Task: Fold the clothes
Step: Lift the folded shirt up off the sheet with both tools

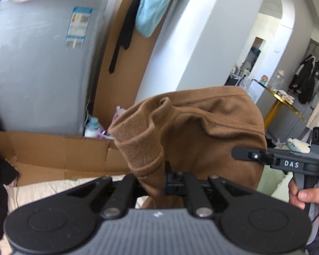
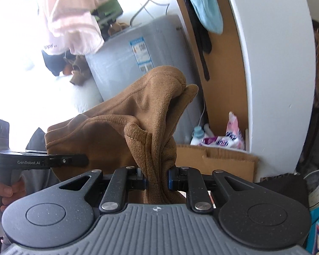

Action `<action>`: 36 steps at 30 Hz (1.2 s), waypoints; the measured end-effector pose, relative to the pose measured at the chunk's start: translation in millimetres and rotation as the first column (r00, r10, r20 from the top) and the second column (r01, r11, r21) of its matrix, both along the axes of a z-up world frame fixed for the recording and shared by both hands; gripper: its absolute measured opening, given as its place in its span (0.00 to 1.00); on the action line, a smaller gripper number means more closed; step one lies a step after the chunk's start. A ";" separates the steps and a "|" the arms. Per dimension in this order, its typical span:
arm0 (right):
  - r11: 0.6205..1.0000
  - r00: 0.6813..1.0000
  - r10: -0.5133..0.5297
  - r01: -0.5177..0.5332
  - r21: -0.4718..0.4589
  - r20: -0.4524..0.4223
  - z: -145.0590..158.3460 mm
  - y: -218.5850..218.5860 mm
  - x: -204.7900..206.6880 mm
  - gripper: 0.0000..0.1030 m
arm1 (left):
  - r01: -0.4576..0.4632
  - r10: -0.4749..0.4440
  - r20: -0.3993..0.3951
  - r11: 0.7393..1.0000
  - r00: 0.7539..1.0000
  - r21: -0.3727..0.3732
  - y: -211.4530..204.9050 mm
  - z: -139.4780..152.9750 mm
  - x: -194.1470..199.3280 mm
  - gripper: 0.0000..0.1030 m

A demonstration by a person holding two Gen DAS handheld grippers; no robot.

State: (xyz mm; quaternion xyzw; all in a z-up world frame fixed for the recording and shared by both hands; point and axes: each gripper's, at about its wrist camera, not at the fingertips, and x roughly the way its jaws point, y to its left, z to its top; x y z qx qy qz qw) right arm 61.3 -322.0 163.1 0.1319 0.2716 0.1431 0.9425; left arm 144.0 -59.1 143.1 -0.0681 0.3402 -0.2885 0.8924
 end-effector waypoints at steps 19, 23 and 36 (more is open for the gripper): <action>0.996 0.993 -0.094 0.094 0.003 0.071 50.7 -19.9 -82.9 0.17 | 0.121 -0.115 0.095 0.991 0.989 -0.055 -41.4 51.3 -32.3 0.06; 0.992 0.988 -0.125 0.126 0.000 0.088 49.7 -28.5 -102.2 0.17 | 0.143 -0.137 0.091 0.988 0.986 -0.063 -48.4 47.2 -38.9 0.06; 0.971 0.969 -0.240 0.239 0.019 0.063 18.5 -73.6 -128.2 0.17 | 0.241 -0.239 0.074 0.970 0.968 -0.031 -94.4 33.0 -34.7 0.06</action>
